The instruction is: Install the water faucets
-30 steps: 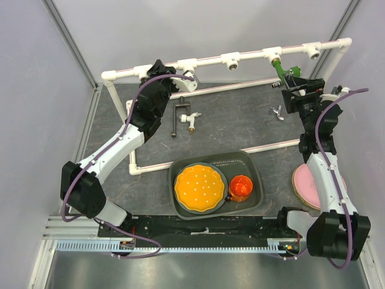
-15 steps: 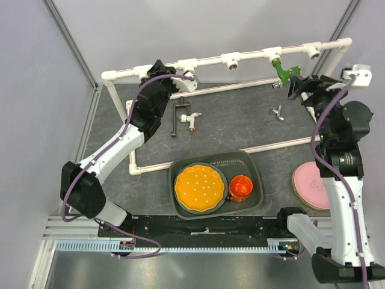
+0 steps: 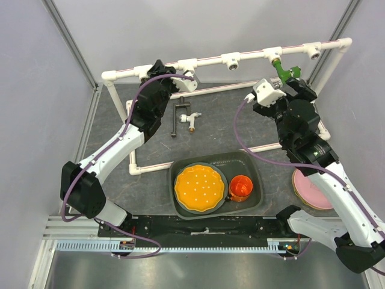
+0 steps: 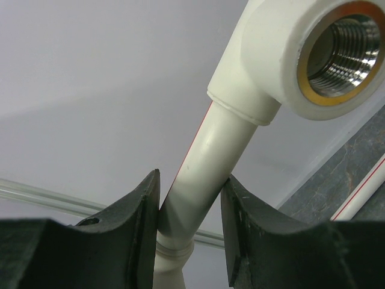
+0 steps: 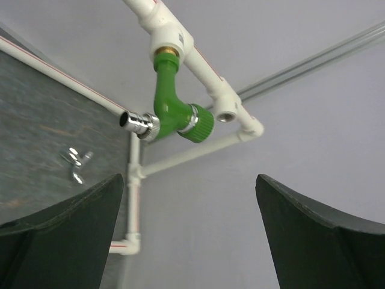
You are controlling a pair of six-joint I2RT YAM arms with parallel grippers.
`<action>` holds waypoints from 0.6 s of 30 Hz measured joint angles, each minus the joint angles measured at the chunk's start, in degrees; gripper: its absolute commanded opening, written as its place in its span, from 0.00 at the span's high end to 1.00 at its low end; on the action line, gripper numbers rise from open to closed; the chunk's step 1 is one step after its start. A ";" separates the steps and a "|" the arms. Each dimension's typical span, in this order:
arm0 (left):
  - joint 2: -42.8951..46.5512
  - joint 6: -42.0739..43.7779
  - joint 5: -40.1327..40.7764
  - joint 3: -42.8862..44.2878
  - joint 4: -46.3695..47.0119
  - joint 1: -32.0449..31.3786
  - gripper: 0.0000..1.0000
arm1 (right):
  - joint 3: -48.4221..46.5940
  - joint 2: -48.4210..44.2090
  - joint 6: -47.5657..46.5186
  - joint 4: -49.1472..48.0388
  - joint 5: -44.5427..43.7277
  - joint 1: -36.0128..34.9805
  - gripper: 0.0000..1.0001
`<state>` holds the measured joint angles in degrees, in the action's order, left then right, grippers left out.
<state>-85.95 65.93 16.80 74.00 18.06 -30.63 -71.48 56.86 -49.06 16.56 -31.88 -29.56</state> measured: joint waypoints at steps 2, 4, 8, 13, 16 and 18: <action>0.00 -0.02 0.07 0.00 0.00 0.00 0.98 | 0.46 0.26 -5.07 -0.44 -3.06 -0.90 0.02; 0.02 -0.02 0.13 0.00 0.00 -0.04 0.98 | 0.92 0.76 -9.44 -1.31 -5.64 -1.60 0.02; 0.09 -0.02 0.20 0.00 -0.07 -0.11 0.98 | 1.60 2.80 -14.58 -3.13 -8.37 -2.10 0.02; 0.24 -0.02 0.39 0.00 -0.37 -0.33 0.98 | 1.73 7.32 -19.08 -6.34 -10.51 -2.08 0.04; 0.28 -0.02 0.68 0.00 -0.42 -0.42 0.98 | 1.73 9.53 -20.31 -7.85 -10.47 -1.49 0.06; 0.31 -0.02 0.74 0.00 -0.44 -0.44 0.98 | 1.70 10.67 -20.96 -9.03 -10.49 -0.55 0.08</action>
<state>-85.65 65.91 17.54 74.00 17.63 -31.07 -69.78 67.53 -70.02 7.53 -42.37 -30.11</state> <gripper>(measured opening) 0.460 0.946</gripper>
